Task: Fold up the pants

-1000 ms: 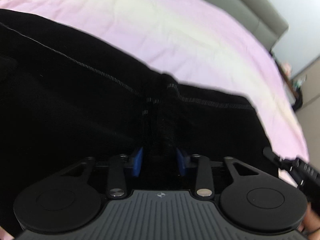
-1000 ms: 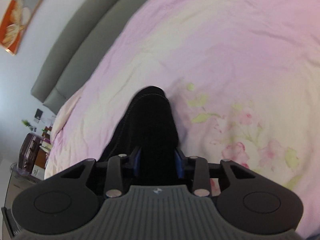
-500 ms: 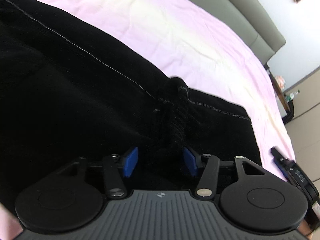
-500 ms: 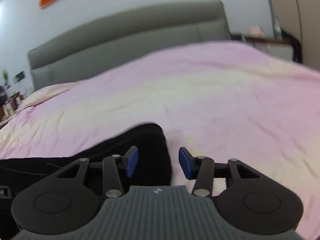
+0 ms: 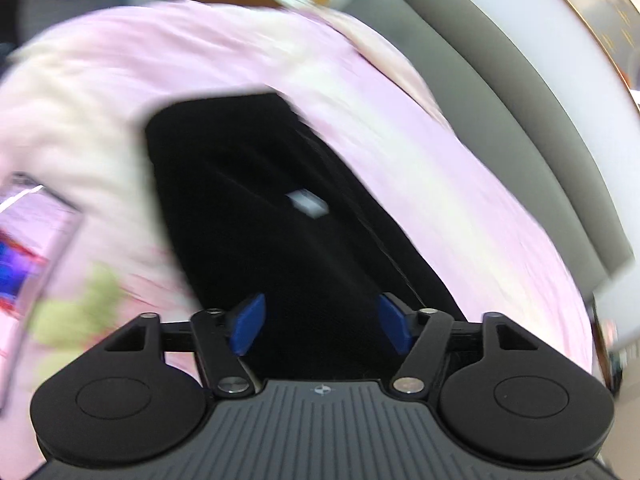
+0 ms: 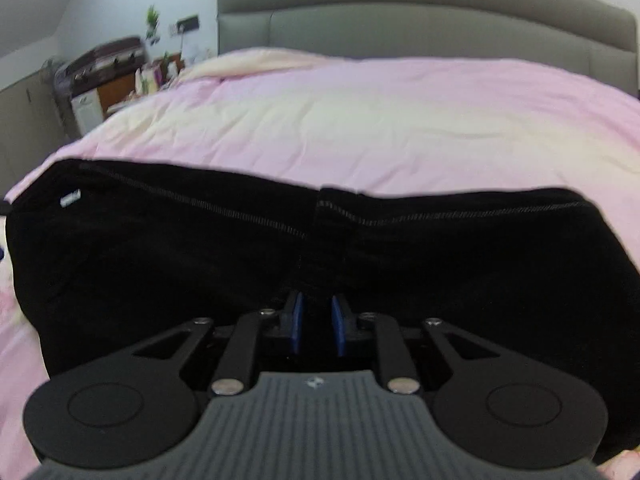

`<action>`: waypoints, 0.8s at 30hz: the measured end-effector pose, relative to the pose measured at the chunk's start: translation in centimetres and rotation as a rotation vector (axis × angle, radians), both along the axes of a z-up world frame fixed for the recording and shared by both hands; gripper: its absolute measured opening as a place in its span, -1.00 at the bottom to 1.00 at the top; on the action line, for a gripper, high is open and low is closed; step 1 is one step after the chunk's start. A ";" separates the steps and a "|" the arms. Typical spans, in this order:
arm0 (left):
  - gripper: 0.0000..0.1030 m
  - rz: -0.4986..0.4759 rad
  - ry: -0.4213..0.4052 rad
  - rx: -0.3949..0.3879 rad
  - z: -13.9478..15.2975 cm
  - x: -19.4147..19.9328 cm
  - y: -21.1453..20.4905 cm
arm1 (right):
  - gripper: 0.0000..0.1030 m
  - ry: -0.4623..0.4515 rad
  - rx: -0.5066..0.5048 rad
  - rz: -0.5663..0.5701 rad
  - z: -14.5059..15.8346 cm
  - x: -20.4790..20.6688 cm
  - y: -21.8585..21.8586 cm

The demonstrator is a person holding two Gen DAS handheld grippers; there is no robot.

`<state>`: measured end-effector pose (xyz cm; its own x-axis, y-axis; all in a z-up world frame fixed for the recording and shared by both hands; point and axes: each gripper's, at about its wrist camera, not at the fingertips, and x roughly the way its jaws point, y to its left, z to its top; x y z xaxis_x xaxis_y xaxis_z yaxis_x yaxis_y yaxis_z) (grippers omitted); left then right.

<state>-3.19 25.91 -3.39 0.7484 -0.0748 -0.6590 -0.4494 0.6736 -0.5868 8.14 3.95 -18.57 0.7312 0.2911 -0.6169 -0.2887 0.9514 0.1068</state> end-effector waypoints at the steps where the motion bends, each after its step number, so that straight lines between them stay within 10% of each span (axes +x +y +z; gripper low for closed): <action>1: 0.60 0.037 0.001 -0.011 -0.4 -0.3 1.1 | -0.71 -0.043 0.026 0.016 1.1 -1.3 0.4; 5: 0.63 0.178 0.009 -0.100 -3.2 -1.5 5.1 | -0.47 -0.076 0.014 0.164 2.7 -3.6 4.1; 19: 0.65 0.232 -0.066 -0.320 -8.2 4.7 11.2 | -0.65 -0.057 -0.107 0.488 1.1 0.4 23.4; 22: 0.50 0.224 -0.093 -0.328 -8.7 5.0 11.4 | -0.61 0.031 -0.208 0.522 -3.3 1.1 25.4; 24: 0.06 0.202 -0.086 -0.242 -8.4 5.2 10.8 | -0.62 -0.010 -0.193 0.506 -3.8 0.6 25.0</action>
<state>2.00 36.68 -11.75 0.8161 -0.0656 -0.5742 -0.5020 0.4119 -0.7605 8.78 28.93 -22.36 0.5355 0.4905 -0.6874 -0.7158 0.6956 -0.0612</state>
